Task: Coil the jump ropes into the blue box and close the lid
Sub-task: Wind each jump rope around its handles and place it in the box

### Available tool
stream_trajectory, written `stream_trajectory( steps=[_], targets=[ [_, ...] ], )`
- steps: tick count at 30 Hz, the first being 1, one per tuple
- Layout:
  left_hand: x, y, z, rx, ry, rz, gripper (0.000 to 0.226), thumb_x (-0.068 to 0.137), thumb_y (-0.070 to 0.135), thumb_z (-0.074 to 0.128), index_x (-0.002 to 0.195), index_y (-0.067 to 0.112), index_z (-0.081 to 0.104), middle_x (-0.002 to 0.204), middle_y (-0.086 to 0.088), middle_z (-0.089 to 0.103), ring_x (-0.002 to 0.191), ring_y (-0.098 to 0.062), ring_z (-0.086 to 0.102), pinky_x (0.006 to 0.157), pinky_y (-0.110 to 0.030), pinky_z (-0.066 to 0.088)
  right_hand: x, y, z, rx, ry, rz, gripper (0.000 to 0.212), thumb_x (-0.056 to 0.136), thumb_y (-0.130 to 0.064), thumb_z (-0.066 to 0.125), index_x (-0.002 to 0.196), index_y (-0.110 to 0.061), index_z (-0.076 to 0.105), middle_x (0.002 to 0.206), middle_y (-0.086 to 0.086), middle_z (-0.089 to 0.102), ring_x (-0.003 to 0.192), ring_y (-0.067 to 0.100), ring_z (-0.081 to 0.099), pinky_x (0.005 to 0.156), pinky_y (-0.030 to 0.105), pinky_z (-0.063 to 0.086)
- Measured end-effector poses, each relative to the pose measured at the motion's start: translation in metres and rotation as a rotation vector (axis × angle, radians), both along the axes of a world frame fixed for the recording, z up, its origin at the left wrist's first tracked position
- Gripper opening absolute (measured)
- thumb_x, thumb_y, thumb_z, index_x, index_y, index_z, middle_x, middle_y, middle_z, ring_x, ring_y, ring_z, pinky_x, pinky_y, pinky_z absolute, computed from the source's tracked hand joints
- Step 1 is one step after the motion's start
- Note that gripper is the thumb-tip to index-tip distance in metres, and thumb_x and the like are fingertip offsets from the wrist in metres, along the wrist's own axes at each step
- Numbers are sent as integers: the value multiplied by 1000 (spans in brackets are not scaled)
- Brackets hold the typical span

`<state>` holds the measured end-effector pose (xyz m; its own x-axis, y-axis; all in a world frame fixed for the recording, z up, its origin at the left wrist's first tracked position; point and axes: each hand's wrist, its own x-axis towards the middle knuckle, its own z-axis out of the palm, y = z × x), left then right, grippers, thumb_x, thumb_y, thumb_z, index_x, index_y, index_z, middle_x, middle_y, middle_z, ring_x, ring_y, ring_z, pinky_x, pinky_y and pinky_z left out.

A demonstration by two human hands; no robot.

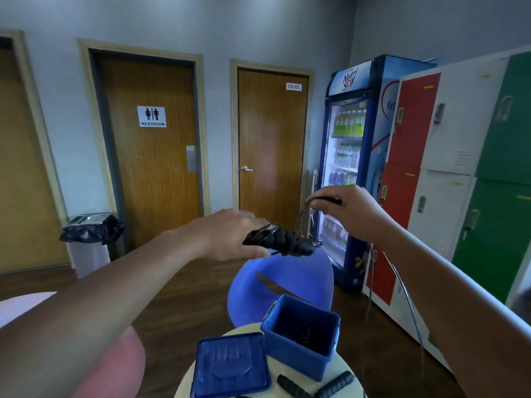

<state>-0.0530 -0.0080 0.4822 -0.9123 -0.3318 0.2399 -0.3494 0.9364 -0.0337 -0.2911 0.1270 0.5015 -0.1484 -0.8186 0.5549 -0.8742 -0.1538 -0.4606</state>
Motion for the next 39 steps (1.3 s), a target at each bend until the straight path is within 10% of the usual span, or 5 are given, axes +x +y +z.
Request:
stream_trajectory(
  steps=[9, 13, 22, 28, 39],
  targets=[
    [22, 32, 32, 683, 416, -293, 35, 79, 32, 82, 111, 35, 66, 95, 14, 71, 85, -10, 68, 72, -19, 52, 18, -14, -51, 2, -668, 322, 35, 88, -3, 60, 65, -29, 71, 58, -8, 58, 48, 6, 43, 53, 27, 32],
    [23, 18, 35, 732, 591, -260, 35, 82, 36, 79, 113, 28, 65, 84, 4, 62, 64, -13, 58, 50, -24, 47, 40, -22, -64, 8, -730, 301, 26, 105, -22, 47, 103, -23, 72, 69, 1, 54, 46, 9, 39, 45, 22, 30],
    [8, -20, 38, 3, 740, 164, 41, 95, 33, 67, 130, 16, 55, 95, -4, 63, 70, -19, 61, 56, -26, 47, 42, -25, -62, 201, -375, 64, 13, 102, -22, 53, 107, -21, 64, 71, -3, 61, 49, 9, 46, 45, 21, 39],
    [1, -30, 22, -314, 384, 259, 42, 93, 31, 68, 132, 19, 58, 116, -14, 63, 94, -28, 66, 73, -38, 60, 48, -7, -33, 75, 100, -50, 20, 103, -29, 48, 88, -23, 61, 71, -2, 62, 57, 12, 51, 54, 28, 41],
    [14, 28, 48, 670, 238, -278, 25, 85, 18, 79, 108, 17, 71, 81, 7, 66, 73, -5, 59, 64, -17, 43, 32, 13, 11, -66, -178, 81, 11, 96, -17, 64, 89, -21, 72, 61, -24, 65, 61, -5, 59, 63, 19, 44]
  ],
)
